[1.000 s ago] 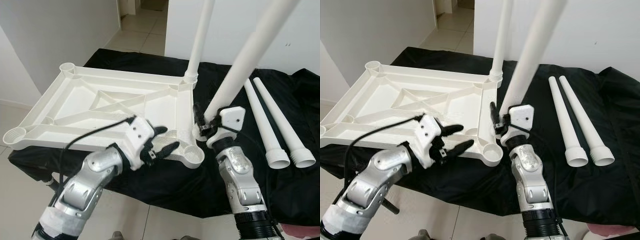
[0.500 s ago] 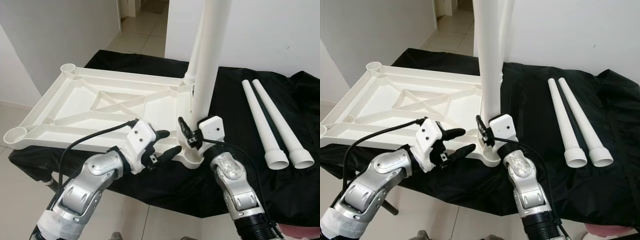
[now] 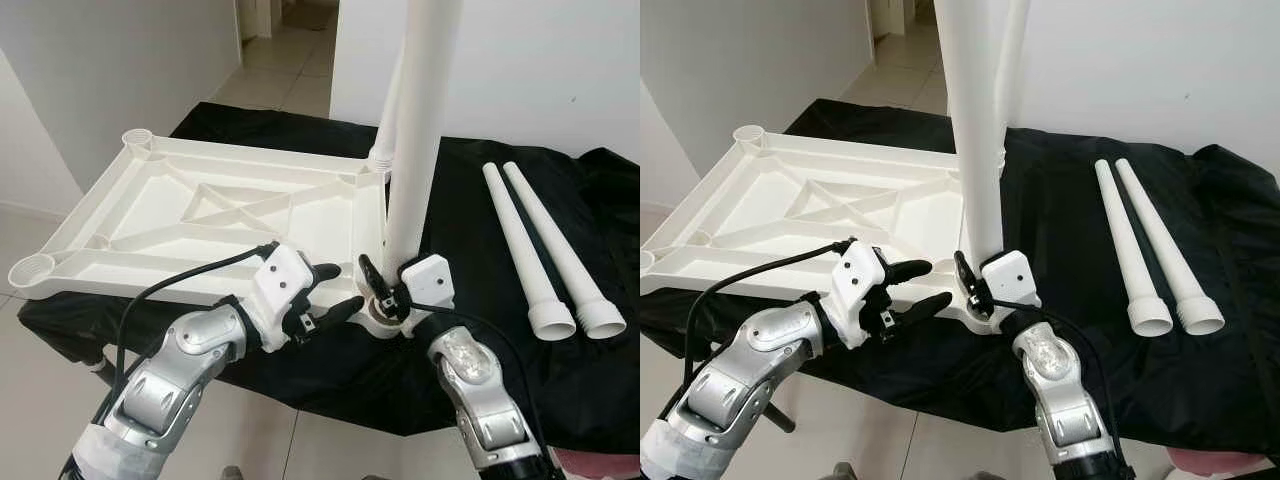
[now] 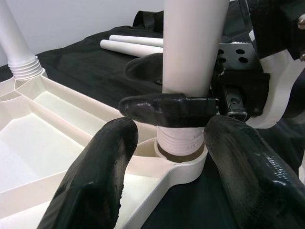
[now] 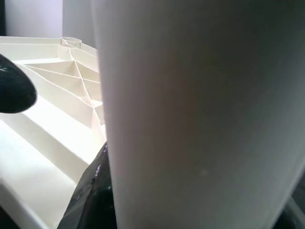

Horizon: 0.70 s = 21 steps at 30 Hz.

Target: Building children table

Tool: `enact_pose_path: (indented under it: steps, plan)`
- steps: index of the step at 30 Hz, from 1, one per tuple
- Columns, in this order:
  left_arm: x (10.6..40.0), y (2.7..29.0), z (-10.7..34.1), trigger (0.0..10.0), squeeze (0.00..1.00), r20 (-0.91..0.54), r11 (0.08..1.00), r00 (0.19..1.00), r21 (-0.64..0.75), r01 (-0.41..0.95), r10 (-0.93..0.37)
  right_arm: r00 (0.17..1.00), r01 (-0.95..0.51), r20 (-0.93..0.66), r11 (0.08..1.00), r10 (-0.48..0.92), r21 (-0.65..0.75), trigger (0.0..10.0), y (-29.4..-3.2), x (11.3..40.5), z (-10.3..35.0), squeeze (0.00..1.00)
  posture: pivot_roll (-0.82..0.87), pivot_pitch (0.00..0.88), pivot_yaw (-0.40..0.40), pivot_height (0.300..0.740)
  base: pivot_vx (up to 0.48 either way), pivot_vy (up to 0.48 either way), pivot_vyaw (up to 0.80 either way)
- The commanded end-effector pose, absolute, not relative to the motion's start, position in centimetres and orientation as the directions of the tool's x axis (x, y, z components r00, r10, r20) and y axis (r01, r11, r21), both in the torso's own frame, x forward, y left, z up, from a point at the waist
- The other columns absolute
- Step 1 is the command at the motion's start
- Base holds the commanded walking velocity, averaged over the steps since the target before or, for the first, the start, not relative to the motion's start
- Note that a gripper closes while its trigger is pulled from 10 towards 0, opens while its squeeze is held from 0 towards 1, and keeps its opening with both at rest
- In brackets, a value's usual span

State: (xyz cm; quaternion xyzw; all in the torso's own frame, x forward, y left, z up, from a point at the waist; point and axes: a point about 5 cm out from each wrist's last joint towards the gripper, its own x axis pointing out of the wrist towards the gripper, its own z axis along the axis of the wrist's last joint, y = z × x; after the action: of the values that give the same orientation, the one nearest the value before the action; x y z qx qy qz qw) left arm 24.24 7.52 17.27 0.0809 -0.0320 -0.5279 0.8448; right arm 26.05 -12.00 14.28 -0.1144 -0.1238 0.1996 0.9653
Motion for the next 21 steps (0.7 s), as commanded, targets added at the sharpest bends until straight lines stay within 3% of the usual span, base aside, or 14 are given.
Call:
enact_pose_path:
  steps: [1,10,21]
  plan:
    - [24.09,7.28,17.63,10.0,0.0,-0.029,0.424,0.435,0.179,0.888,-0.9,0.884,-0.372,0.185,0.886,0.429,-0.275,10.0,-11.8,25.82,14.07,0.0,-0.04,0.0,-0.031,0.74,0.0,0.0,0.0]
    - [24.12,7.31,17.65,10.0,0.0,-0.025,0.432,0.442,0.174,0.885,-0.896,0.877,-0.387,0.191,0.884,0.44,-0.261,10.0,-11.3,25.68,14.17,0.0,-0.04,0.0,-0.03,0.74,0.0,0.0,0.0]
    - [24.13,7.24,17.7,10.0,0.0,-0.027,0.436,0.448,0.179,0.882,-0.894,0.877,-0.416,0.202,0.899,0.437,-0.139,10.0,-11.15,25.85,13.82,0.0,-0.03,0.0,-0.033,0.74,0.0,0.0,0.0]
